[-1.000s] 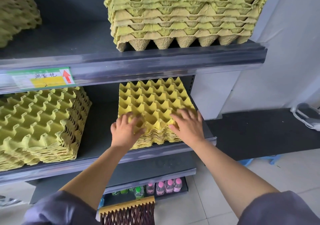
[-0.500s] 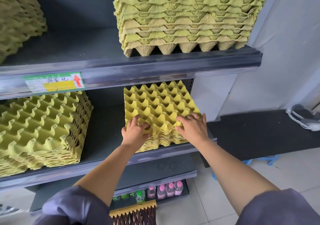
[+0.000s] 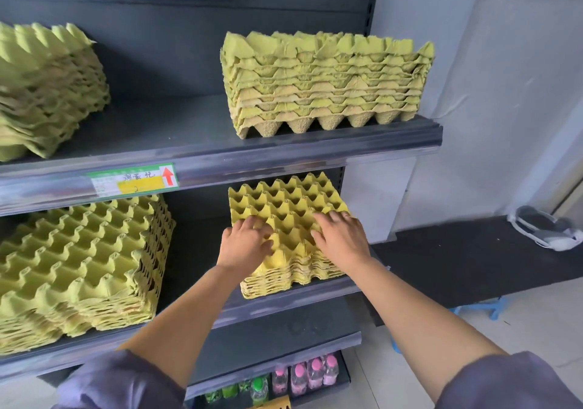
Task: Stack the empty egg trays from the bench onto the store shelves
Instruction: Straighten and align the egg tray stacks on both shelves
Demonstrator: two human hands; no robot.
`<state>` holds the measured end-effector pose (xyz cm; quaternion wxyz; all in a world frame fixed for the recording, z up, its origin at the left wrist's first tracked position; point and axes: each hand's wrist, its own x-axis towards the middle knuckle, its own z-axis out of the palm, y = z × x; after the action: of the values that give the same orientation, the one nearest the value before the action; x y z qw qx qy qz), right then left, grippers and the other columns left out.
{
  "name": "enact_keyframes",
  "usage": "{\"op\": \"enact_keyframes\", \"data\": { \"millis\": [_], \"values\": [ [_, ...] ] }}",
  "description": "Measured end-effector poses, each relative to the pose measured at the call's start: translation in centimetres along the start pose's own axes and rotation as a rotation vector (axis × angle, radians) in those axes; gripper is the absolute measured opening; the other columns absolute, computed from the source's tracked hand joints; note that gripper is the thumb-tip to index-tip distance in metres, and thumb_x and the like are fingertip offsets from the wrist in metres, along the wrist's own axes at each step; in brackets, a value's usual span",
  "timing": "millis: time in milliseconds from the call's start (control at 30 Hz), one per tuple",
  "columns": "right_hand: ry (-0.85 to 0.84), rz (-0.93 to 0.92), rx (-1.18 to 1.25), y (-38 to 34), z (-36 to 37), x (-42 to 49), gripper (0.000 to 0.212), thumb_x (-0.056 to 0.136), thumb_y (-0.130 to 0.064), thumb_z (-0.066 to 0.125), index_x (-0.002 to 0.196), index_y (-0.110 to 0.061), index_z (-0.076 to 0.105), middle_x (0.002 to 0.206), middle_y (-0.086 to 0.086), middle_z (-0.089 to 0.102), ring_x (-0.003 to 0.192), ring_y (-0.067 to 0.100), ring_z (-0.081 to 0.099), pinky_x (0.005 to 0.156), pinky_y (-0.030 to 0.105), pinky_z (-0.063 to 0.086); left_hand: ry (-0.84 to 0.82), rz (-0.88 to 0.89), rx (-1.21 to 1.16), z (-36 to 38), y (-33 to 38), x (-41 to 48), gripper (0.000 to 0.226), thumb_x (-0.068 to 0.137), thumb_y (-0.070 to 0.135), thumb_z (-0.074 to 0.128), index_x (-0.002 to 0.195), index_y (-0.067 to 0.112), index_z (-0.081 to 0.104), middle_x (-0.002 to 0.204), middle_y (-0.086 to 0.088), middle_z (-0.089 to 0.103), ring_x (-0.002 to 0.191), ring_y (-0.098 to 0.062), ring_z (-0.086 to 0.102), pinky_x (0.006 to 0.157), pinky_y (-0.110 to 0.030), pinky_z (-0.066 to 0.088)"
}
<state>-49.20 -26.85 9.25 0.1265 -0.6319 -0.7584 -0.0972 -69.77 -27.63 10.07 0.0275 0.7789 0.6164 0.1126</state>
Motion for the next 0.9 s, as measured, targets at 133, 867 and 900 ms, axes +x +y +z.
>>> {"op": "enact_keyframes", "data": {
  "millis": [133, 867, 900],
  "values": [
    [0.178, -0.049, 0.063, -1.7, -2.7, 0.3, 0.038, 0.096, -0.038, 0.043, 0.130, -0.023, 0.052, 0.125, 0.002, 0.061, 0.115, 0.026, 0.052, 0.092, 0.040, 0.045, 0.177, 0.109, 0.018, -3.6, 0.7, 0.0, 0.033, 0.098, 0.034, 0.043, 0.130, 0.028, 0.050, 0.136, 0.004, 0.049, 0.124, -0.020, 0.045, 0.098, -0.035, 0.036],
    [0.767, 0.044, 0.024, 2.1, -19.1, 5.5, 0.064, 0.072, -0.040, 0.074, 0.130, -0.022, 0.051, 0.136, 0.012, 0.046, 0.125, 0.035, 0.043, 0.095, 0.052, 0.039, 0.794, 0.221, 0.395, -20.3, 6.5, 1.4, 0.061, 0.063, 0.025, 0.080, 0.120, 0.021, 0.058, 0.117, -0.009, 0.060, 0.106, -0.035, 0.056, 0.084, -0.047, 0.045],
    [0.715, 0.038, -0.006, 2.7, -19.5, 5.9, 0.073, 0.071, -0.043, 0.076, 0.135, -0.024, 0.047, 0.141, 0.013, 0.043, 0.130, 0.037, 0.039, 0.098, 0.055, 0.037, 0.767, 0.213, 0.442, -20.4, 6.9, 1.8, 0.064, 0.064, 0.026, 0.079, 0.124, 0.023, 0.055, 0.122, -0.008, 0.058, 0.111, -0.034, 0.054, 0.088, -0.047, 0.042]
  ]
}}
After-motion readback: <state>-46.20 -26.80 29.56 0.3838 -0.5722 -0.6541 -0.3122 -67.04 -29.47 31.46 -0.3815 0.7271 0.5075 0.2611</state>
